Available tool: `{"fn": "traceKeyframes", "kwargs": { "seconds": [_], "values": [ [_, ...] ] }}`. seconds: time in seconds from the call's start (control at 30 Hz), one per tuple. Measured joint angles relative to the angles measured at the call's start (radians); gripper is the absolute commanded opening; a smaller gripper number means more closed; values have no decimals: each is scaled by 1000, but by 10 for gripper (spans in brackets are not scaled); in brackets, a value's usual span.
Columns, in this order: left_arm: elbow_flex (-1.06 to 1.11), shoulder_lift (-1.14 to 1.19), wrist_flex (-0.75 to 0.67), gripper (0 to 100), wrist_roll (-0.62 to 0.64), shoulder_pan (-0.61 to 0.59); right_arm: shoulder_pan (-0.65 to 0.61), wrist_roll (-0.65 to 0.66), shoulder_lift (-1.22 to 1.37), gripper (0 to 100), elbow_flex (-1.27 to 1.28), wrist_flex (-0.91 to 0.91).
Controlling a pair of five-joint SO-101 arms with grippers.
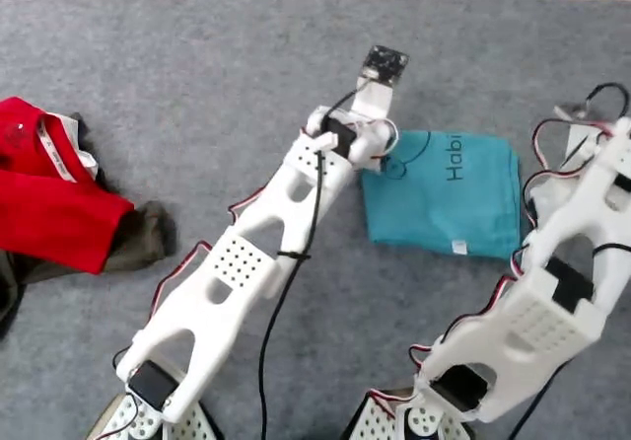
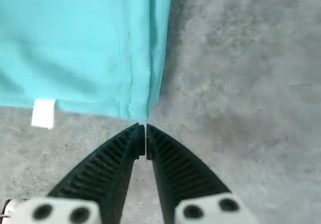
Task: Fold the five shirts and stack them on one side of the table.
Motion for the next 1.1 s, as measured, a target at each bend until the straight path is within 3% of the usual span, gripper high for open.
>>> {"fn": "traceKeyframes", "kwargs": {
  "seconds": [0.23,0.43,0.63,0.93,1.1],
  "values": [
    [-32,-71,236,30,-109,-9,-31,0,-32,15,37,-29],
    [-32,-107,107,30,-69,17,-38,-52,54,15,256,-273],
    [18,29,-87,30,-43,40,-38,-57,55,15,305,-333],
    [-44,100,-20,30,-3,3,-38,-57,-49,15,307,-313],
    [-44,9,55,34,-2,6,-91,-55,-212,15,313,-218]
  ]
}}
